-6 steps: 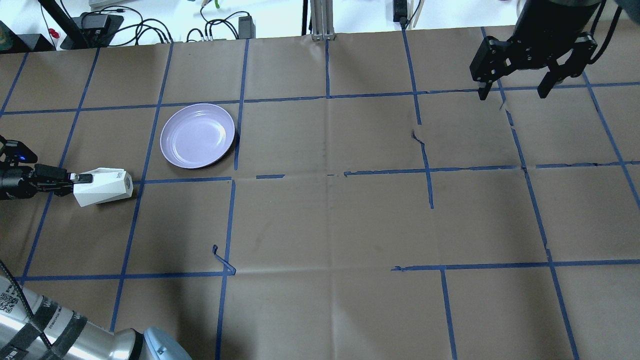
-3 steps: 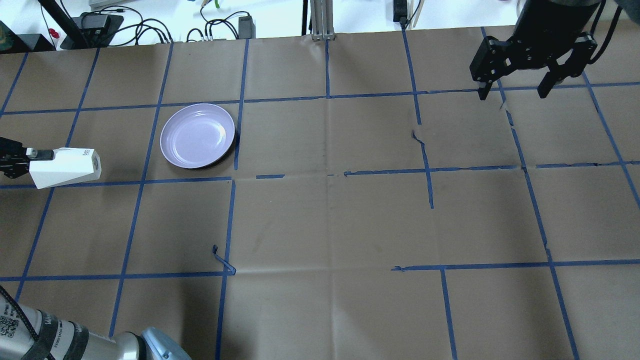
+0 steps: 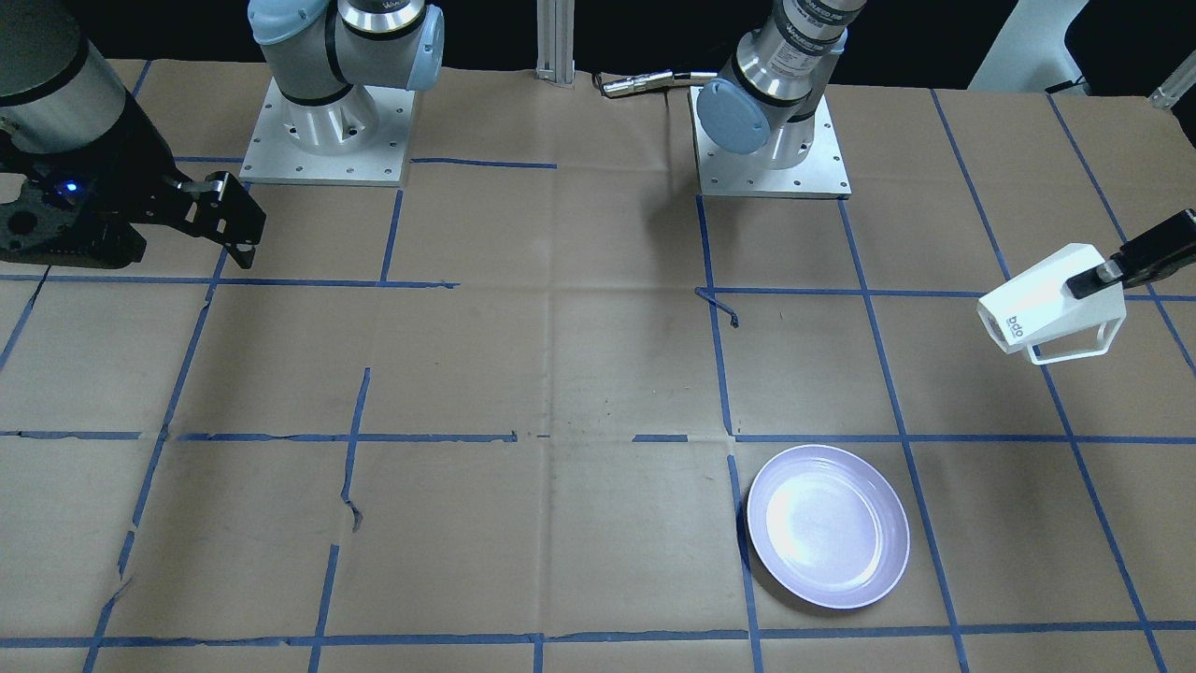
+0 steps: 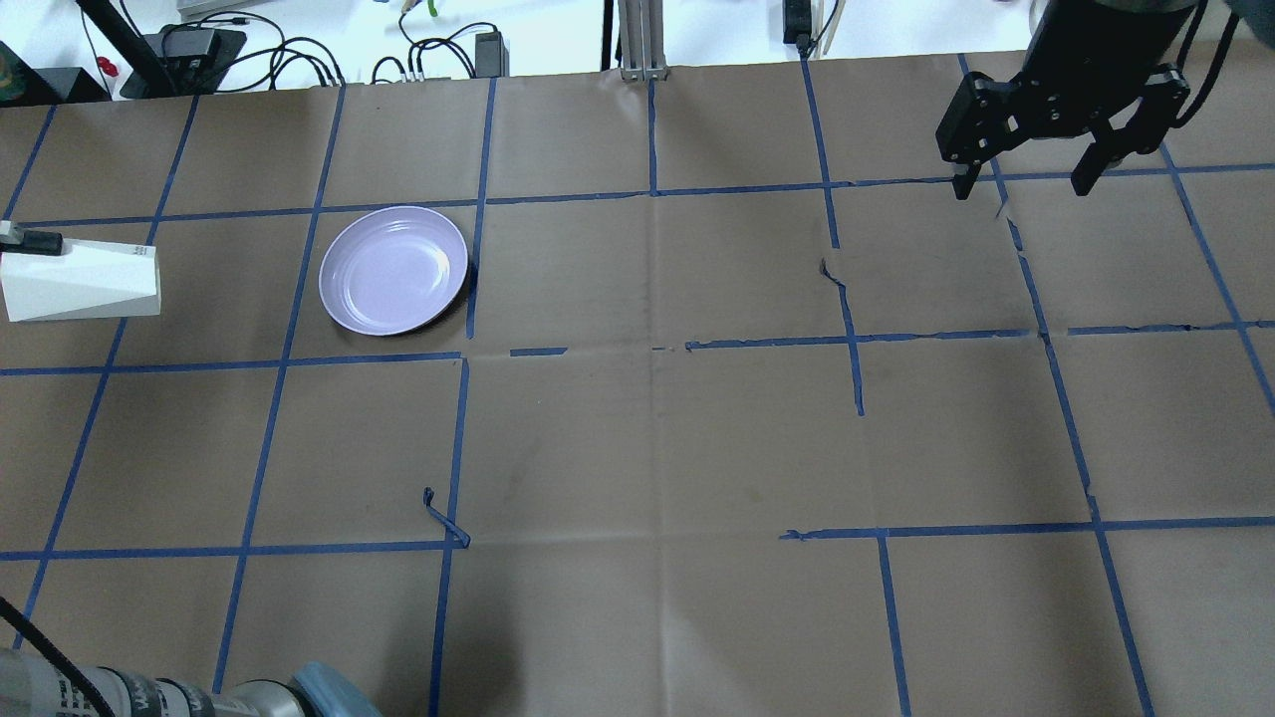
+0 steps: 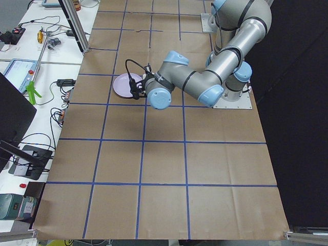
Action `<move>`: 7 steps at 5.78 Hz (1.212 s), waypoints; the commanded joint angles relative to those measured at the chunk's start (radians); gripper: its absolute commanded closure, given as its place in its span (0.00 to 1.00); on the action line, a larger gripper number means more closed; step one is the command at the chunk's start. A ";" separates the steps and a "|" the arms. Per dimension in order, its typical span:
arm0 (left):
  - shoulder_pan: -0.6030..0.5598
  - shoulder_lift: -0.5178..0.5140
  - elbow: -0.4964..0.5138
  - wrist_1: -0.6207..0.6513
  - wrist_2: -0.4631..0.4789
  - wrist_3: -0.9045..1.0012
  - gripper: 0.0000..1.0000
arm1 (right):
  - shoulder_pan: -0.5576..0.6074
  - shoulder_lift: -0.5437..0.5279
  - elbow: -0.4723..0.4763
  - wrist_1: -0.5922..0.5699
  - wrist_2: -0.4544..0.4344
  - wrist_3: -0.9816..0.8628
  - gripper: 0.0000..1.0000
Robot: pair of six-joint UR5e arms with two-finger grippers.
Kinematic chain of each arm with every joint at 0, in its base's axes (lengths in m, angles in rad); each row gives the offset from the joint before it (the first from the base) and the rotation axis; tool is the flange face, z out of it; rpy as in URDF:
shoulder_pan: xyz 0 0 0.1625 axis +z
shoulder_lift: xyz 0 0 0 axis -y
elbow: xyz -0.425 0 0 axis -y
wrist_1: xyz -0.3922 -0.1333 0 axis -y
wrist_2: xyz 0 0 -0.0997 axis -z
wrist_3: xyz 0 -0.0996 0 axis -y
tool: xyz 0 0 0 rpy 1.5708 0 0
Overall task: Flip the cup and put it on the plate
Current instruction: 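Lift the white cup with the left gripper and rotate it upright, then carry the upright cup over the lavender plate and lower it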
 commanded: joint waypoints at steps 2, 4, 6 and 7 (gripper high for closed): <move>-0.465 0.015 0.001 0.557 0.342 -0.638 1.00 | 0.000 0.000 0.000 0.000 0.000 0.000 0.00; -0.688 -0.010 -0.001 0.669 0.584 -0.770 1.00 | -0.001 0.000 0.000 0.000 0.000 0.000 0.00; -0.708 -0.115 -0.004 0.670 0.638 -0.730 1.00 | 0.000 0.000 0.000 0.000 0.000 0.000 0.00; -0.706 -0.161 -0.010 0.673 0.664 -0.672 1.00 | 0.000 0.000 0.000 0.000 0.000 0.000 0.00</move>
